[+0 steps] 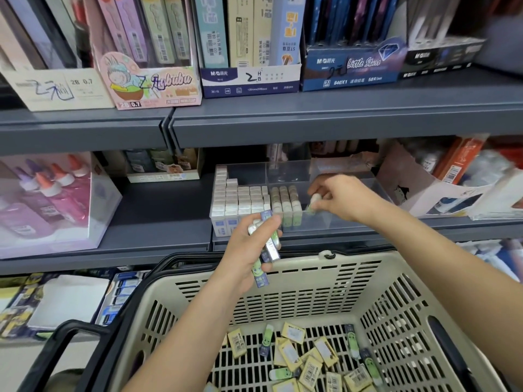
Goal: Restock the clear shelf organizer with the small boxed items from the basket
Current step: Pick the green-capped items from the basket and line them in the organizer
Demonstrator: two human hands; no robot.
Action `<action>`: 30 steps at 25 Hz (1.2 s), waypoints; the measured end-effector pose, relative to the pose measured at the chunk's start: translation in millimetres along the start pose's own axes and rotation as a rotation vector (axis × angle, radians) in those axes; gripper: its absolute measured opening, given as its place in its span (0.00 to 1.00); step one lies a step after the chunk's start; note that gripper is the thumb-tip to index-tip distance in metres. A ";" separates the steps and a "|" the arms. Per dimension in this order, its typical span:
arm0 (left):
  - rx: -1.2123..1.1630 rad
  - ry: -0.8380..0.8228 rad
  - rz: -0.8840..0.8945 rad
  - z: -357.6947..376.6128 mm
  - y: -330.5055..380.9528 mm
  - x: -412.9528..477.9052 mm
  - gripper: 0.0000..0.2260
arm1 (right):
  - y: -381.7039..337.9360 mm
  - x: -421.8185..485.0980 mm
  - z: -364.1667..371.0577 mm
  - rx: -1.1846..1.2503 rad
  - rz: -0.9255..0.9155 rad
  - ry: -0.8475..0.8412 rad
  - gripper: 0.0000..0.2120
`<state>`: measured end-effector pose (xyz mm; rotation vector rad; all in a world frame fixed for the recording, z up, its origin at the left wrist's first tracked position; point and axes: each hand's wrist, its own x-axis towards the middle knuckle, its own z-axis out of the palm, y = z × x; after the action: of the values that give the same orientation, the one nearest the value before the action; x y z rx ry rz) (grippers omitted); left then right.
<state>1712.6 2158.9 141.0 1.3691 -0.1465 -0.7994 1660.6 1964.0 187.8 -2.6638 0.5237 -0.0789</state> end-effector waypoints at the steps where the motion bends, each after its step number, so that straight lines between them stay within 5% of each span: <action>1: 0.001 0.002 -0.002 -0.4 -0.2 0.5 0.08 | -1.2 1.6 3.6 0.023 -0.003 -0.042 0.06; 20: -0.011 0.003 -0.012 -1.2 -1.1 1.9 0.10 | -9.6 13.5 -3.5 -0.247 0.005 -0.259 0.10; 30: -0.015 -0.005 -0.023 -0.9 -2.1 3.7 0.11 | -1.5 13.1 1.9 0.018 0.038 -0.225 0.03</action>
<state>1714.9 2157.5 137.5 1.3571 -0.1282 -0.8219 1673.5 1961.1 186.3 -2.6000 0.4961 0.2229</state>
